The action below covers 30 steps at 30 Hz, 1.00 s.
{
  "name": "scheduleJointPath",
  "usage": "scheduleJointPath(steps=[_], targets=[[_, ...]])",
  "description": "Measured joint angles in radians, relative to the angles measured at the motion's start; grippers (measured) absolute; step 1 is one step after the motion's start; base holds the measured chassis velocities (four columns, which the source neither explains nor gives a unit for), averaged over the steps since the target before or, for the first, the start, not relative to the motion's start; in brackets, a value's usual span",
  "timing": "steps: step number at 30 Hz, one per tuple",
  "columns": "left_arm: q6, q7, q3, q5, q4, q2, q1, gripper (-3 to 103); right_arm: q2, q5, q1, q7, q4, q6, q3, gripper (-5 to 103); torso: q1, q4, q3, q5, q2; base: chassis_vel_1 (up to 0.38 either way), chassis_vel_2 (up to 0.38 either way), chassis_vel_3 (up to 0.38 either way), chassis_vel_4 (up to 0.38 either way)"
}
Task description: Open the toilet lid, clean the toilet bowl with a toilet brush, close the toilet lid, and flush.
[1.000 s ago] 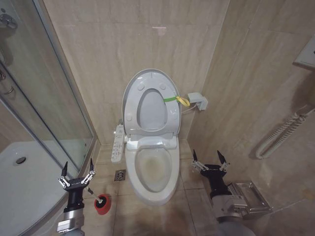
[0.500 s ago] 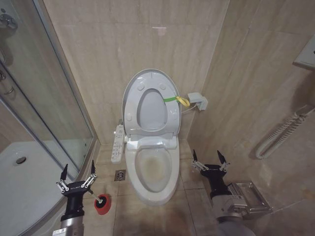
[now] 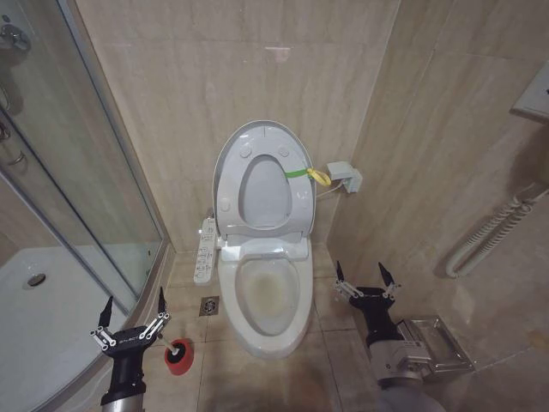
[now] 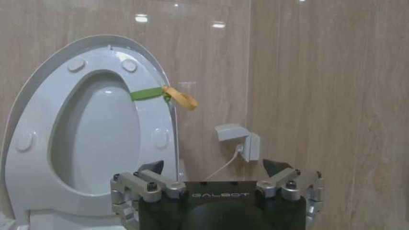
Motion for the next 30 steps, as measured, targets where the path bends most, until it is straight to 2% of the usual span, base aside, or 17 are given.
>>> scheduleJointPath(steps=[7,19,22,23,24,27,30], targets=[[-0.025,0.034,0.0,-0.005,0.002,-0.028,0.019,100,0.0,0.0,0.0,0.0,0.0,0.0,0.0,100,0.0,0.0,0.0,-0.0001,0.0,0.0,0.0,0.0,0.0],[-0.025,0.04,-0.009,-0.029,0.009,-0.018,0.017,100,0.0,0.0,0.0,0.0,0.0,0.0,0.0,100,0.0,0.0,0.0,0.0,0.0,0.0,0.0,0.0,0.0],[0.052,-0.011,0.013,-0.025,-0.032,-0.003,0.034,99,0.0,0.0,0.0,0.0,0.0,0.0,0.0,100,0.0,0.0,0.0,-0.0001,0.0,0.0,0.0,0.0,0.0],[0.052,-0.011,0.013,-0.025,-0.032,-0.003,0.034,99,0.0,0.0,0.0,0.0,0.0,0.0,0.0,100,0.0,0.0,0.0,-0.0001,0.0,0.0,0.0,0.0,0.0],[0.079,-0.024,0.02,-0.03,-0.051,0.004,0.04,99,0.0,0.0,0.0,0.0,0.0,0.0,0.0,100,0.0,0.0,0.0,-0.0001,0.0,0.0,0.0,0.0,0.0],[0.124,-0.03,0.021,-0.063,-0.104,0.026,0.059,99,0.0,0.0,0.0,0.0,0.0,0.0,0.0,100,0.0,0.0,0.0,-0.0001,0.0,0.0,0.0,0.0,0.0],[0.143,-0.023,0.003,-0.083,-0.136,0.04,0.074,99,0.0,0.0,0.0,0.0,0.0,0.0,0.0,100,0.0,0.0,0.0,0.0,0.0,0.0,0.0,0.0,0.0]])
